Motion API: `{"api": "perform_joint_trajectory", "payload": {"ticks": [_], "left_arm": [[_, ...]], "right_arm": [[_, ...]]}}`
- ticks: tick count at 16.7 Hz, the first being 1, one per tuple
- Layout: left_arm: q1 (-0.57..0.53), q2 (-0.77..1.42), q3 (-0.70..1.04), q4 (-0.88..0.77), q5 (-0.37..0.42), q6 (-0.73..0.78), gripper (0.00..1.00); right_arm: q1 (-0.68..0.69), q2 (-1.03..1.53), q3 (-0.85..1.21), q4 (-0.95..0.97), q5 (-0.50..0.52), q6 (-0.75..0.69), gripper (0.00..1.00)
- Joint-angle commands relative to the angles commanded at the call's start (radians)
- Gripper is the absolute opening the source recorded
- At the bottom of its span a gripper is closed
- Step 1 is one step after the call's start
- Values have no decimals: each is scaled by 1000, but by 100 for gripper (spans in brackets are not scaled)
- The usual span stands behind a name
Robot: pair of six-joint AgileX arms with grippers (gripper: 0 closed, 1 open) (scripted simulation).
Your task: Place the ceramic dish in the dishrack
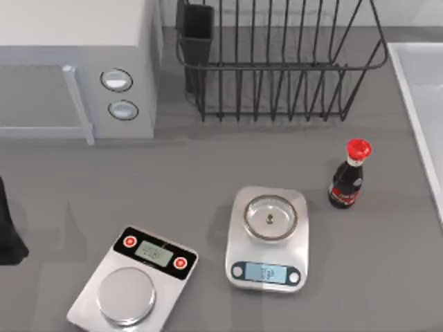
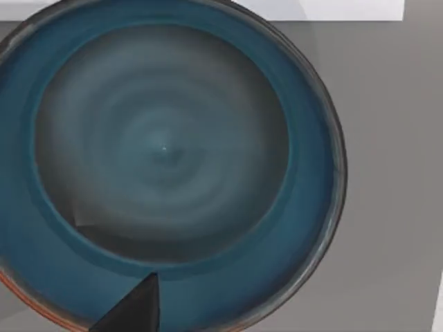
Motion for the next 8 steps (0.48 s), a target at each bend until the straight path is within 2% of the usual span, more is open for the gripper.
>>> {"api": "perform_joint_trajectory", "payload": {"ticks": [3, 8], "left_arm": [[0, 0, 0, 0, 0, 0, 100], [0, 0, 0, 0, 0, 0, 100]], "right_arm": [[-38, 77, 71, -53, 0, -37, 100], [-36, 79, 74, -54, 0, -39, 100]]}}
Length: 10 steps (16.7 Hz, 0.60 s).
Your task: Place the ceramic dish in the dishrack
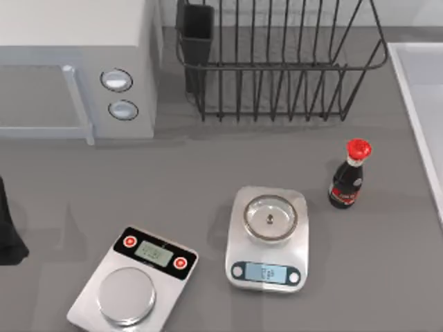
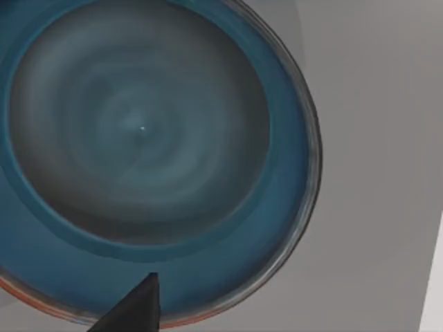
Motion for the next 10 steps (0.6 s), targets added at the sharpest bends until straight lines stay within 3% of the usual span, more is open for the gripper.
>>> {"api": "perform_joint_trajectory", "payload": {"ticks": [4, 10], "left_arm": [[0, 0, 0, 0, 0, 0, 100], [0, 0, 0, 0, 0, 0, 100]], "right_arm": [[-1, 25, -57, 73, 0, 3, 100], [-1, 109, -237, 351, 0, 4, 100]]}}
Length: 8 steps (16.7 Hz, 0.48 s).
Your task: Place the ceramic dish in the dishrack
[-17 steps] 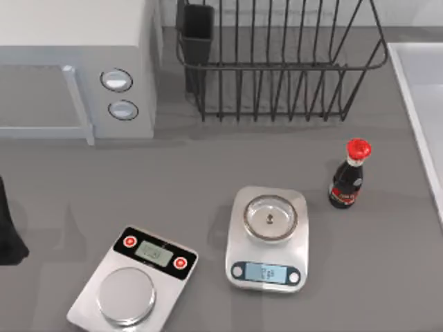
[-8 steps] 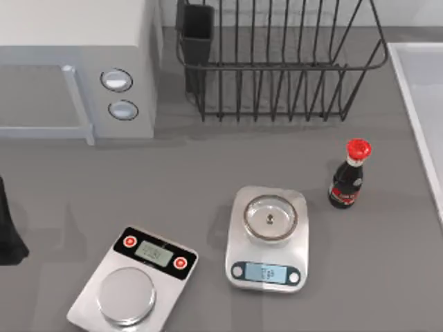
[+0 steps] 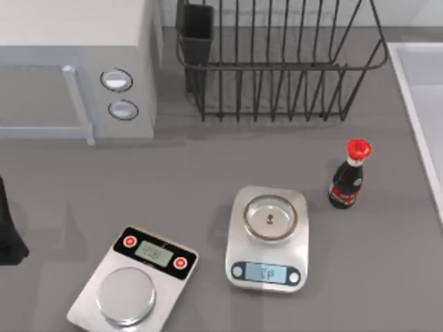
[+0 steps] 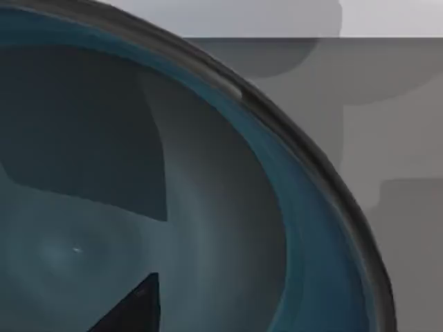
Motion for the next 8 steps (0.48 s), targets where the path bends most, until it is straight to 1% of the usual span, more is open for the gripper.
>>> {"api": "perform_joint_trajectory", "payload": {"ticks": [2, 6, 8], "left_arm": [[0, 0, 0, 0, 0, 0, 100], [0, 0, 0, 0, 0, 0, 100], [0, 0, 0, 0, 0, 0, 100]], "right_arm": [[0, 13, -26, 31, 0, 0, 100], [0, 14, -27, 33, 0, 0, 100], [0, 14, -27, 33, 0, 0, 85]]}}
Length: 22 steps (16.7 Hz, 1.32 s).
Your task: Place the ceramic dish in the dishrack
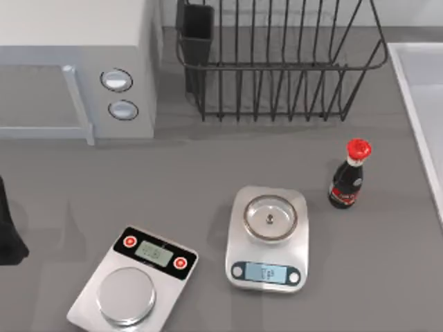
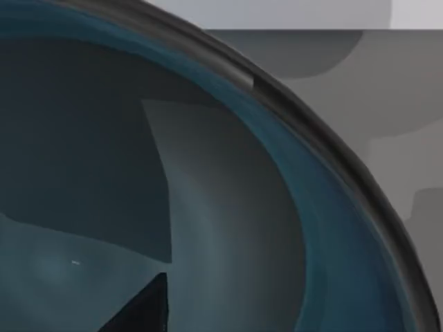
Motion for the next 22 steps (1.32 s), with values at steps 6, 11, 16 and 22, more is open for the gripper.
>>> {"api": "perform_joint_trajectory", "payload": {"ticks": [6, 11, 16, 22], "left_arm": [[0, 0, 0, 0, 0, 0, 100], [0, 0, 0, 0, 0, 0, 100], [0, 0, 0, 0, 0, 0, 100], [0, 0, 0, 0, 0, 0, 100]], "right_arm": [[0, 0, 0, 0, 0, 0, 40], [0, 0, 0, 0, 0, 0, 2], [0, 0, 0, 0, 0, 0, 0], [-1, -3, 14, -14, 0, 0, 0]]}}
